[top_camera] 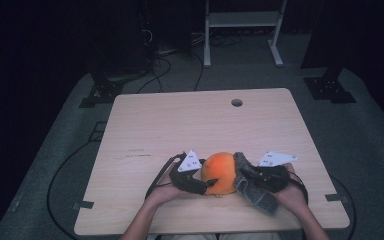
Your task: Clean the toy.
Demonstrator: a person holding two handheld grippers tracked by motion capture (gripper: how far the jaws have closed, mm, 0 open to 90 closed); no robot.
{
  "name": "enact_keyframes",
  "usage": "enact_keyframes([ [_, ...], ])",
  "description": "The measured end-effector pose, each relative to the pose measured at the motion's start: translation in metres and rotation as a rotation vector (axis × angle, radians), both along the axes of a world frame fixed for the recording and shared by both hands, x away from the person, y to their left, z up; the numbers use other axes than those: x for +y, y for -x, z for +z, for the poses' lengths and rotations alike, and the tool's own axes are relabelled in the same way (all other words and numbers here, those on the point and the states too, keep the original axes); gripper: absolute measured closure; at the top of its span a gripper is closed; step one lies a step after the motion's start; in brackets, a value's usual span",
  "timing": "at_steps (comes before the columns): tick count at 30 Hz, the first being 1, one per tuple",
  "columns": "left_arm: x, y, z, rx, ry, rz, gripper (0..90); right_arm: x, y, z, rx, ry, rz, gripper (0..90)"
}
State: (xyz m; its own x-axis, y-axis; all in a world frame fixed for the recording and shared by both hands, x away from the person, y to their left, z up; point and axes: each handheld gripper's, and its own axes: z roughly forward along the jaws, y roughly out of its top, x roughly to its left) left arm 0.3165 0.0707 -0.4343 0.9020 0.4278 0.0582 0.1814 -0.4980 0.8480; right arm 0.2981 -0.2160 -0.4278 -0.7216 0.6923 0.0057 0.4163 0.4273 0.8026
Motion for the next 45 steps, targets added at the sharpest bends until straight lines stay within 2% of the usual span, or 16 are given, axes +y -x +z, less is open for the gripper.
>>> enact_keyframes([
  [2, -0.004, 0.002, -0.002, -0.023, -0.001, -0.005, 33.2, -0.005, 0.003, 0.007, -0.017, -0.012, -0.017, 75.0],
  [5, -0.007, 0.005, -0.002, -0.044, -0.013, -0.033, 36.0, 0.006, 0.011, 0.024, -0.078, -0.048, 0.038, 75.0],
  [9, -0.004, 0.006, 0.0, -0.025, 0.012, -0.059, 32.6, 0.02, 0.008, 0.01, -0.078, 0.008, 0.074, 74.9],
  [10, -0.004, 0.005, 0.0, -0.029, 0.013, -0.053, 34.1, 0.016, 0.005, 0.007, -0.064, -0.006, 0.067, 74.9],
  [13, -0.009, 0.007, -0.001, -0.055, -0.019, -0.05, 36.4, 0.004, 0.005, 0.012, -0.065, 0.061, 0.001, 75.1],
  [16, -0.015, 0.013, -0.003, -0.084, -0.028, -0.085, 37.0, 0.013, 0.013, 0.028, -0.1, -0.016, 0.061, 75.1],
  [18, -0.018, 0.017, -0.003, -0.106, -0.064, -0.086, 37.7, 0.032, 0.017, 0.033, -0.139, 0.026, 0.102, 74.9],
  [20, -0.014, 0.016, -0.001, -0.087, -0.052, -0.092, 37.0, 0.039, 0.016, 0.028, -0.157, 0.076, 0.11, 74.9],
  [23, -0.009, 0.01, 0.001, -0.041, 0.011, -0.09, 32.5, 0.025, 0.011, 0.014, -0.121, 0.022, 0.091, 75.0],
  [27, -0.015, 0.012, -0.003, -0.068, -0.016, -0.068, 34.5, 0.013, 0.014, 0.022, -0.108, 0.042, 0.051, 75.1],
  [30, -0.02, 0.018, -0.004, -0.101, -0.041, -0.094, 35.8, 0.026, 0.021, 0.036, -0.146, 0.008, 0.104, 75.1],
  [34, -0.018, 0.017, -0.004, -0.101, -0.058, -0.085, 37.2, 0.038, 0.016, 0.029, -0.163, 0.066, 0.122, 75.0],
  [37, -0.014, 0.013, -0.006, -0.077, -0.045, -0.076, 37.5, 0.021, 0.007, 0.018, -0.136, 0.105, 0.044, 75.1],
  [39, -0.014, 0.012, -0.007, -0.077, -0.048, -0.08, 37.6, 0.01, 0.007, 0.019, -0.111, 0.066, 0.007, 75.2],
  [42, -0.014, 0.013, -0.007, -0.08, -0.048, -0.079, 37.6, 0.02, 0.016, 0.031, -0.135, 0.013, 0.069, 75.1],
  [45, -0.011, 0.012, -0.003, -0.066, -0.048, -0.08, 34.9, 0.038, 0.016, 0.023, -0.147, 0.081, 0.106, 75.2],
])
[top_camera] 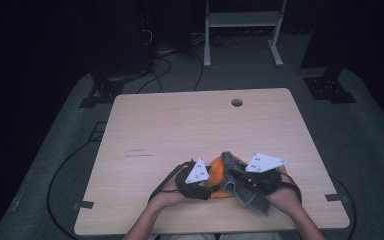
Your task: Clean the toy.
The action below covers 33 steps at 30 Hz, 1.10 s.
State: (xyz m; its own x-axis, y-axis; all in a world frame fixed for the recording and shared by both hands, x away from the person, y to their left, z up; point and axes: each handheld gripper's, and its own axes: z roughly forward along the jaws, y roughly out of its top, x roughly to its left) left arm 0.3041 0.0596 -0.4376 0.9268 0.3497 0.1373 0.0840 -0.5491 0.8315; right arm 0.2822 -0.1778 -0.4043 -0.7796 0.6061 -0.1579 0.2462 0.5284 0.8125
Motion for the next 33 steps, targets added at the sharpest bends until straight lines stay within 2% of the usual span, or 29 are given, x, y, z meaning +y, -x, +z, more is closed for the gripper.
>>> enact_keyframes([
  [1, 0.003, -0.003, 0.004, 0.024, 0.012, 0.003, 28.0, 0.002, -0.002, -0.006, -0.005, 0.005, -0.006, 75.3],
  [2, 0.007, -0.005, 0.008, 0.051, 0.041, 0.005, 21.0, 0.002, -0.003, -0.01, 0.002, -0.016, -0.012, 75.4],
  [4, 0.011, -0.006, 0.011, 0.031, 0.111, 0.033, 17.5, 0.003, -0.001, -0.01, -0.007, -0.016, -0.017, 75.4],
  [5, 0.01, -0.005, 0.01, 0.013, 0.108, 0.027, 23.7, 0.004, 0.0, -0.009, -0.012, -0.016, -0.015, 75.3],
  [6, 0.007, -0.003, 0.006, -0.017, 0.078, 0.034, 32.2, 0.005, 0.0, -0.009, -0.014, -0.019, -0.012, 75.3],
  [8, 0.003, -0.003, 0.003, -0.024, 0.069, 0.057, 40.2, 0.003, -0.003, -0.009, -0.007, -0.029, -0.012, 75.1],
  [10, 0.003, -0.005, 0.004, -0.019, 0.06, 0.072, 42.0, -0.006, -0.007, -0.01, 0.013, -0.053, -0.022, 75.1],
  [15, 0.007, -0.009, -0.001, -0.027, 0.024, 0.13, 43.0, -0.029, -0.006, -0.017, 0.023, 0.002, -0.139, 75.1],
  [16, 0.009, -0.01, -0.002, -0.018, 0.03, 0.137, 42.9, -0.027, -0.002, -0.015, 0.02, -0.007, -0.132, 75.1],
  [18, 0.012, -0.012, 0.0, -0.006, 0.042, 0.147, 40.2, -0.018, 0.005, -0.009, 0.002, -0.029, -0.068, 75.0],
  [19, 0.014, -0.013, 0.001, 0.004, 0.055, 0.141, 35.9, -0.009, 0.007, -0.009, -0.007, -0.013, -0.036, 74.8],
  [21, 0.021, -0.014, 0.008, 0.019, 0.117, 0.128, 27.3, 0.0, 0.007, -0.014, -0.029, 0.036, -0.036, 74.9],
  [23, 0.025, -0.012, 0.013, -0.012, 0.171, 0.119, 25.6, -0.001, 0.002, -0.017, -0.026, 0.023, -0.047, 74.9],
  [24, 0.025, -0.011, 0.013, -0.027, 0.179, 0.107, 28.0, -0.003, 0.0, -0.017, -0.023, 0.017, -0.051, 74.9],
  [25, 0.023, -0.01, 0.011, -0.043, 0.142, 0.099, 34.0, -0.003, -0.001, -0.018, -0.024, 0.012, -0.051, 74.9],
  [26, 0.019, -0.01, 0.007, -0.065, 0.082, 0.106, 37.2, -0.003, -0.002, -0.018, -0.027, 0.009, -0.048, 74.9],
  [27, 0.016, -0.01, 0.003, -0.074, 0.05, 0.119, 39.4, -0.004, -0.002, -0.019, -0.029, 0.006, -0.043, 74.8],
  [29, 0.014, -0.012, 0.001, -0.05, 0.057, 0.148, 41.8, -0.009, -0.005, -0.022, -0.017, 0.001, -0.046, 74.7],
  [32, 0.012, -0.014, -0.002, -0.069, 0.025, 0.195, 43.0, -0.024, -0.012, -0.026, -0.006, 0.063, -0.135, 74.7],
  [33, 0.012, -0.014, -0.003, -0.076, 0.013, 0.208, 43.0, -0.028, -0.013, -0.027, 0.003, 0.07, -0.163, 74.8],
])
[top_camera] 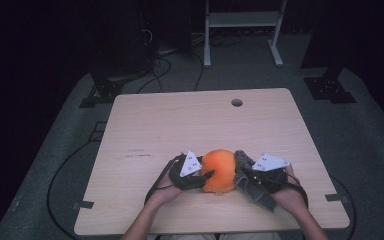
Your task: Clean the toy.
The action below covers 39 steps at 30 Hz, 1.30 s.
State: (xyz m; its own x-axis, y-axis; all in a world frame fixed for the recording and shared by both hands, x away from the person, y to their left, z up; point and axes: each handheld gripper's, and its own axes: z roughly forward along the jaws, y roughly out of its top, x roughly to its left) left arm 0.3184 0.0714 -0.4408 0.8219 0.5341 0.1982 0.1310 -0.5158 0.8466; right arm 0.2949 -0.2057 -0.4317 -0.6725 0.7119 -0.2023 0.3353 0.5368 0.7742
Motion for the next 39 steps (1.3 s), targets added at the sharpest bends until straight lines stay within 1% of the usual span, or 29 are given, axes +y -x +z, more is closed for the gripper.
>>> enact_keyframes([
  [1, 0.0, -0.001, 0.0, 0.002, 0.002, 0.007, 42.9, -0.002, 0.002, 0.001, -0.006, -0.013, -0.007, 74.8],
  [2, 0.0, -0.001, -0.001, 0.007, 0.008, 0.012, 42.8, 0.0, 0.007, 0.005, -0.017, -0.039, 0.012, 74.8],
  [3, 0.0, -0.001, -0.001, 0.005, 0.006, 0.018, 42.7, 0.005, 0.012, 0.01, -0.03, -0.067, 0.056, 74.8],
  [4, 0.0, -0.001, -0.001, 0.004, 0.005, 0.022, 42.5, 0.013, 0.017, 0.013, -0.041, -0.074, 0.097, 74.7],
  [5, 0.0, -0.001, -0.001, 0.003, -0.003, 0.023, 42.3, 0.021, 0.019, 0.013, -0.046, -0.057, 0.121, 74.5],
  [6, 0.001, -0.001, 0.0, 0.003, -0.006, 0.027, 41.6, 0.031, 0.019, 0.01, -0.05, -0.02, 0.131, 74.4],
  [7, 0.003, -0.002, 0.002, 0.009, 0.003, 0.023, 40.3, 0.034, 0.017, 0.007, -0.056, -0.002, 0.13, 74.4],
  [8, 0.007, -0.003, 0.006, 0.012, 0.032, 0.017, 36.8, 0.035, 0.014, 0.003, -0.053, -0.001, 0.123, 74.4],
  [9, 0.012, -0.002, 0.011, -0.006, 0.072, 0.01, 33.0, 0.034, 0.011, 0.002, -0.046, -0.015, 0.116, 74.5],
  [11, 0.016, 0.0, 0.016, -0.027, 0.116, -0.018, 32.0, 0.033, 0.011, 0.003, -0.049, -0.02, 0.106, 74.5],
  [12, 0.015, 0.001, 0.016, -0.028, 0.11, -0.041, 35.8, 0.034, 0.011, 0.003, -0.051, -0.022, 0.106, 74.5],
  [14, 0.008, 0.002, 0.009, -0.043, 0.03, -0.052, 39.1, 0.032, 0.01, 0.002, -0.048, -0.034, 0.107, 74.4],
  [15, 0.005, 0.002, 0.005, -0.048, 0.007, -0.048, 39.9, 0.031, 0.009, 0.002, -0.042, -0.042, 0.109, 74.3],
  [16, 0.003, 0.001, 0.003, -0.034, 0.018, -0.032, 41.2, 0.028, 0.008, 0.002, -0.032, -0.057, 0.109, 74.3],
  [17, 0.002, 0.0, 0.003, -0.029, 0.014, -0.017, 41.8, 0.024, 0.006, 0.001, -0.023, -0.062, 0.099, 74.2],
  [21, -0.001, -0.002, 0.0, -0.035, -0.016, 0.034, 43.2, 0.005, -0.001, -0.007, 0.008, -0.001, -0.007, 74.3],
  [22, -0.001, -0.003, 0.0, -0.032, -0.021, 0.039, 43.3, 0.003, 0.0, -0.006, 0.002, 0.003, -0.029, 74.3],
  [23, 0.0, -0.004, 0.0, -0.023, -0.01, 0.04, 43.3, 0.004, 0.003, -0.002, -0.014, -0.008, -0.026, 74.3],
  [25, 0.001, -0.005, -0.002, -0.014, 0.007, 0.045, 43.2, 0.015, 0.013, 0.007, -0.052, -0.045, 0.04, 74.2],
  [27, 0.002, -0.005, -0.001, -0.011, 0.003, 0.044, 43.1, 0.033, 0.019, 0.009, -0.065, -0.036, 0.111, 73.9],
  [28, 0.005, -0.005, 0.001, -0.006, 0.001, 0.03, 42.4, 0.041, 0.02, 0.006, -0.069, -0.006, 0.119, 73.9],
  [29, 0.009, -0.005, 0.005, 0.003, 0.025, 0.015, 40.3, 0.044, 0.018, 0.003, -0.078, 0.022, 0.117, 73.9],
  [30, 0.014, -0.006, 0.009, 0.012, 0.06, -0.001, 37.2, 0.044, 0.015, 0.0, -0.076, 0.024, 0.109, 73.9],
  [31, 0.019, -0.006, 0.013, 0.009, 0.08, -0.024, 37.0, 0.041, 0.012, -0.001, -0.072, 0.016, 0.092, 73.9],
  [32, 0.02, -0.006, 0.014, 0.01, 0.076, -0.031, 39.9, 0.037, 0.009, -0.001, -0.072, 0.005, 0.069, 73.9],
  [34, 0.017, -0.006, 0.01, 0.024, 0.036, -0.05, 45.2, 0.031, 0.005, -0.002, -0.059, -0.016, 0.055, 73.7],
  [35, 0.013, -0.006, 0.006, 0.026, 0.03, -0.055, 46.2, 0.028, 0.004, -0.002, -0.054, -0.025, 0.056, 73.7],
  [36, 0.011, -0.006, 0.005, 0.027, 0.031, -0.052, 46.7, 0.026, 0.003, -0.004, -0.045, -0.016, 0.047, 73.6],
  [39, 0.007, -0.006, 0.004, 0.02, 0.03, -0.023, 47.7, 0.023, 0.008, -0.002, -0.062, 0.025, 0.011, 74.1],
])
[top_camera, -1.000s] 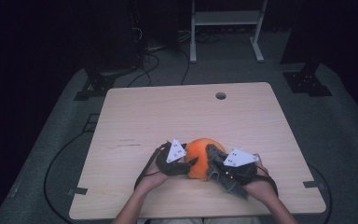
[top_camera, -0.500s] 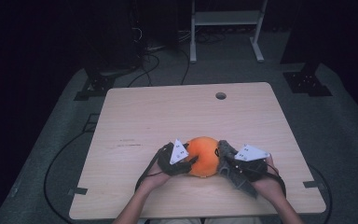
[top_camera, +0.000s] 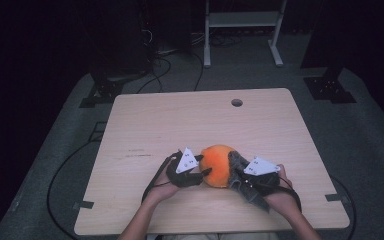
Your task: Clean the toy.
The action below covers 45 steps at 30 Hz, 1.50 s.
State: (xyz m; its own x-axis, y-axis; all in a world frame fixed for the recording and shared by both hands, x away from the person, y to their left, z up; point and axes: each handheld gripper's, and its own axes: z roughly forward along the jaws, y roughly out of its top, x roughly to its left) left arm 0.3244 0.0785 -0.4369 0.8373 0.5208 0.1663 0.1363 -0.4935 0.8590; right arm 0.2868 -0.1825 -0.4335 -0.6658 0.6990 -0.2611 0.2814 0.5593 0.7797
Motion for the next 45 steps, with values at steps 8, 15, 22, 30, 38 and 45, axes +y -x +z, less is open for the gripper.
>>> enact_keyframes([
  [8, -0.002, -0.002, -0.004, 0.023, -0.025, 0.018, 48.9, 0.029, 0.016, -0.004, -0.049, 0.045, 0.133, 73.7],
  [15, -0.004, -0.003, -0.006, 0.016, -0.042, 0.033, 49.1, 0.015, 0.021, 0.003, -0.048, 0.024, 0.072, 73.9],
  [22, -0.001, -0.004, -0.007, 0.032, -0.04, 0.04, 48.7, 0.024, 0.015, -0.005, -0.026, 0.059, 0.123, 73.5],
  [30, 0.008, -0.002, 0.008, 0.004, 0.058, 0.041, 35.5, 0.012, 0.003, -0.003, 0.026, 0.006, 0.055, 73.6],
  [38, -0.004, -0.003, -0.005, 0.002, -0.03, 0.063, 40.3, 0.008, 0.002, -0.004, 0.063, -0.039, 0.09, 73.7],
  [45, -0.006, -0.002, -0.006, -0.001, -0.079, 0.066, 42.1, -0.008, -0.006, 0.014, 0.074, -0.165, 0.045, 73.8],
])
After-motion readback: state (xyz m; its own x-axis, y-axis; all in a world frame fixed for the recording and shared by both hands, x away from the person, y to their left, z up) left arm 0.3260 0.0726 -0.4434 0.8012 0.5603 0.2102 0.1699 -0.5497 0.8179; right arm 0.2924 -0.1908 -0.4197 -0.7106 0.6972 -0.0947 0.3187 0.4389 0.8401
